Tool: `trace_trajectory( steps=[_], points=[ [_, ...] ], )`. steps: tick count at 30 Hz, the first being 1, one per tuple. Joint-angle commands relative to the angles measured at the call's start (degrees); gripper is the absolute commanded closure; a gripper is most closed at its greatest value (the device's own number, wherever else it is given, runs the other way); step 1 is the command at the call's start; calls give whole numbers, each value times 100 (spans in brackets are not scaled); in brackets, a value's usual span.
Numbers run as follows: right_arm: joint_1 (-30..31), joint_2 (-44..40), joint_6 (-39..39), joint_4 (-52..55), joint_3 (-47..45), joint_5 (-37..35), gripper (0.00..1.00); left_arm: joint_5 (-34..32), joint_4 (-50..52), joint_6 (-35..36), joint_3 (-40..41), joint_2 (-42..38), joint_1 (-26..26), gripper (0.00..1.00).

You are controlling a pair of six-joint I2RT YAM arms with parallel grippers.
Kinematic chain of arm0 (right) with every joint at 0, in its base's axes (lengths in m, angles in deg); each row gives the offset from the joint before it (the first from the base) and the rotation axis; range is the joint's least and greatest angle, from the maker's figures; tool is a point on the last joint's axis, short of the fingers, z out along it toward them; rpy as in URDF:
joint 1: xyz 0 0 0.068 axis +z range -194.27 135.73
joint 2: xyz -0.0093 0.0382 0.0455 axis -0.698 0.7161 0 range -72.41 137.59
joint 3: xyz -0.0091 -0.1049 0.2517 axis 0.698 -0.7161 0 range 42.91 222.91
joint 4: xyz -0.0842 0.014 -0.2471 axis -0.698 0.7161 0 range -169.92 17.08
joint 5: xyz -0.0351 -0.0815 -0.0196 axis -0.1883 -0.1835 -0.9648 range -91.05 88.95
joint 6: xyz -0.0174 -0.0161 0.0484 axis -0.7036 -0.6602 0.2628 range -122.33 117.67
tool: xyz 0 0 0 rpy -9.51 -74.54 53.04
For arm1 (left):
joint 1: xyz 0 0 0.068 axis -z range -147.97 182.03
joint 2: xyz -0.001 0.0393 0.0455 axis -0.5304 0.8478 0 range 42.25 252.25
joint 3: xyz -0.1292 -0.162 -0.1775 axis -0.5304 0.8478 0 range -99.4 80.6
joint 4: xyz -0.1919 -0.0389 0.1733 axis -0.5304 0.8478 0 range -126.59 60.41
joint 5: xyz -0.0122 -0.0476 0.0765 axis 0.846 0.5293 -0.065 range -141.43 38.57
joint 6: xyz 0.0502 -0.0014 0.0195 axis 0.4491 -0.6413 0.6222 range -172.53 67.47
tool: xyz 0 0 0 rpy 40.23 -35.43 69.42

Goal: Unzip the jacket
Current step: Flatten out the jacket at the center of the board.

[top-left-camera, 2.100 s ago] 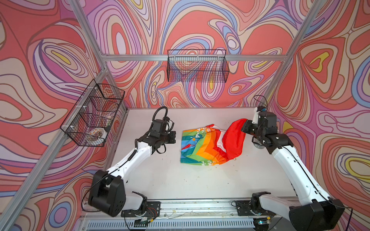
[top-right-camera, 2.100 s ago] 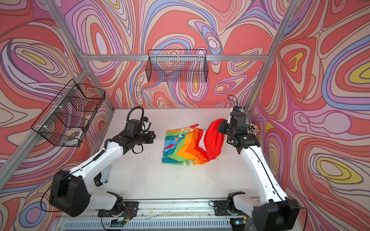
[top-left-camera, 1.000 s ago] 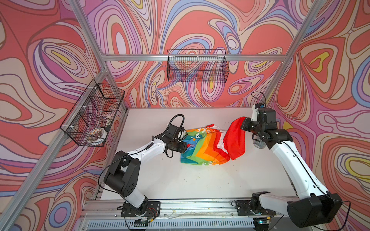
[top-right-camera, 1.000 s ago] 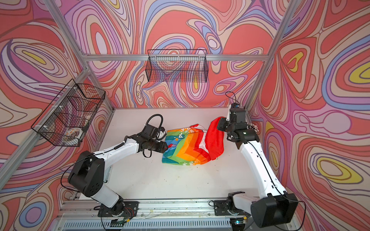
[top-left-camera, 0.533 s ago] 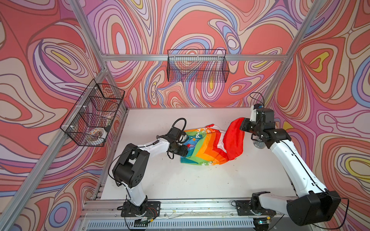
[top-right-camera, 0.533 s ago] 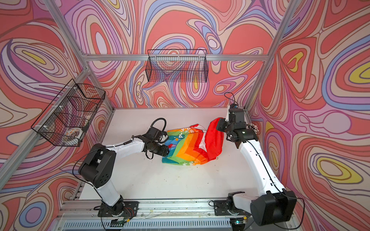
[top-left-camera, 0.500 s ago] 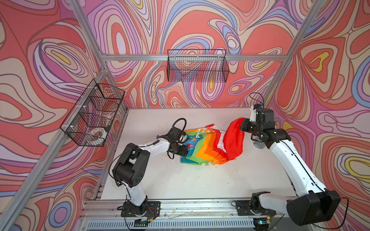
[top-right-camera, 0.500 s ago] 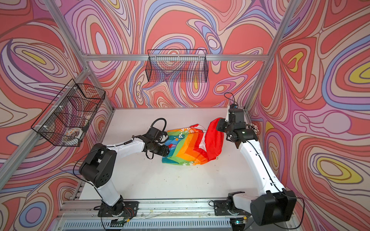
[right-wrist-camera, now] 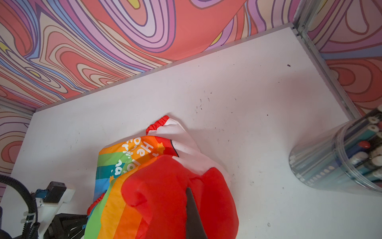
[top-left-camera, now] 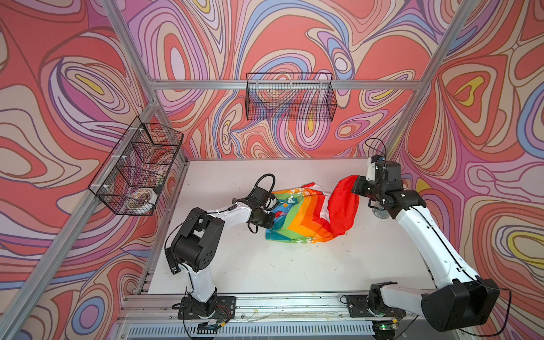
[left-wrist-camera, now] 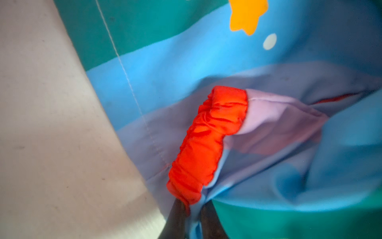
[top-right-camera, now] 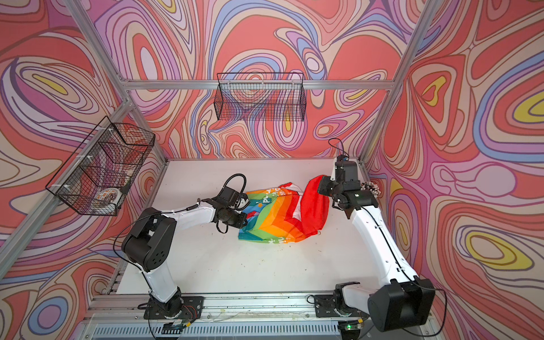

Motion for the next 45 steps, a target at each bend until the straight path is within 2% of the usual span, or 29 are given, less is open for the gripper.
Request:
trace_trajectory(
  steps=[1, 3, 7, 14, 17, 23, 33, 39, 45],
  points=[
    [5, -48, -57, 22, -76, -27, 100, -33, 80, -5, -64, -211, 10, 97],
    [5, -56, -63, 26, -85, -35, 100, -140, 169, -38, -56, -354, 10, 100],
    [9, -129, -79, 6, -102, -159, 100, -397, 363, -181, -38, -852, 10, 100],
    [-4, 170, -169, 253, 284, -984, 100, -1462, 738, -804, -48, -2471, -57, 100],
    [-68, 331, -146, 296, 617, -831, 100, -1891, 1220, -885, -349, -2981, -289, 100],
    [-360, 459, -33, 308, 1230, -364, 100, -2197, 2099, -978, -990, -3776, -1022, 100],
    [-589, 726, -134, 695, 2796, -338, 100, -2919, 3359, -699, -3042, -3954, -1799, 100],
    [-597, 744, -71, 873, 4062, -328, 100, -3213, 3903, -539, -4731, -3612, -1836, 100],
    [-593, 548, -307, 1164, 5344, -400, 100, -3143, 4743, -486, -6730, -3229, -1836, 100]
  ],
)
